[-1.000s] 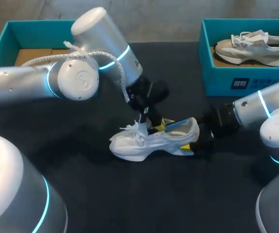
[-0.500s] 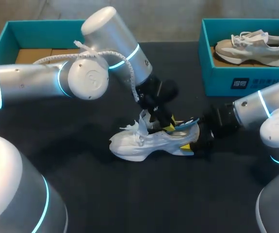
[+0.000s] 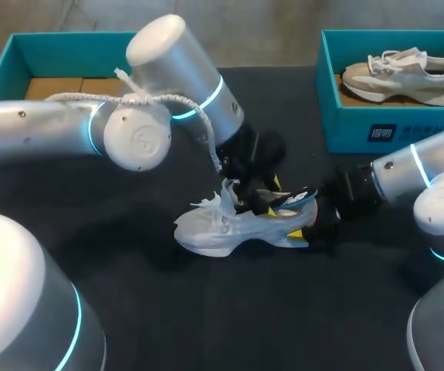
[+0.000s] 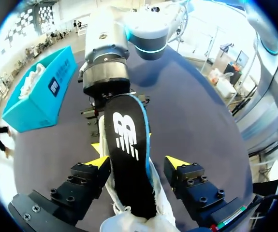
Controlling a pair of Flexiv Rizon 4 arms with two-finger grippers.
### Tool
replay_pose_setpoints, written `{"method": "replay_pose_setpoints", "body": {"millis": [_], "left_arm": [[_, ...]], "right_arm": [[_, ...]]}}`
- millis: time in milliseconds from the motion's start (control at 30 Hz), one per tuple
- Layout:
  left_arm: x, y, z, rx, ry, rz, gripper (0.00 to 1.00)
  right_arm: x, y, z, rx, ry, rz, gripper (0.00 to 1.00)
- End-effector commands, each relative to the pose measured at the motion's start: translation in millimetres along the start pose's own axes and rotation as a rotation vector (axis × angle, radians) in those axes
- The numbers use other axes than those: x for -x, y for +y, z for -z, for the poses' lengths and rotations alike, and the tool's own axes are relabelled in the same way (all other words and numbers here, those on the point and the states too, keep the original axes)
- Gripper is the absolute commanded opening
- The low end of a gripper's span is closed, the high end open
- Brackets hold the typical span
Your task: Take the shoe out of the shoebox, open the shoe tongue, remove and reinsert the insole, then place the shoe into the shoebox
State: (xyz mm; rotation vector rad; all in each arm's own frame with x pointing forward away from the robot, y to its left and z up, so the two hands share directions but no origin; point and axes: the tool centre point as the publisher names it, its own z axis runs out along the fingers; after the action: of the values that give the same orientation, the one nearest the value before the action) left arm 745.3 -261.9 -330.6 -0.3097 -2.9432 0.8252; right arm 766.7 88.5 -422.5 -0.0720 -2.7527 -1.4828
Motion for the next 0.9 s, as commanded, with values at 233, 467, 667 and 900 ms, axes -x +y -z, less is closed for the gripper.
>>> {"method": "replay_pose_setpoints", "body": {"millis": [233, 467, 667, 900], "left_arm": [[-17.2, -8.4, 5.1, -0.026, -0.164, -0.035, 0.56], [-25.5, -15.2, 2.0, -0.012, -0.266, -0.06, 0.66], [-28.6, -14.9, 1.6, 0.002, -0.343, -0.046, 0.63], [-23.3, -12.0, 0.9, 0.008, -0.356, -0.03, 0.6]], "right_arm": [[0.3, -0.5, -1.1, -0.004, -0.001, 0.0, 0.0], [0.3, -0.5, -1.1, -0.004, -0.001, 0.0, 0.0], [0.3, -0.5, -1.1, -0.004, -0.001, 0.0, 0.0], [0.3, -0.5, -1.1, -0.004, -0.001, 0.0, 0.0]]}}
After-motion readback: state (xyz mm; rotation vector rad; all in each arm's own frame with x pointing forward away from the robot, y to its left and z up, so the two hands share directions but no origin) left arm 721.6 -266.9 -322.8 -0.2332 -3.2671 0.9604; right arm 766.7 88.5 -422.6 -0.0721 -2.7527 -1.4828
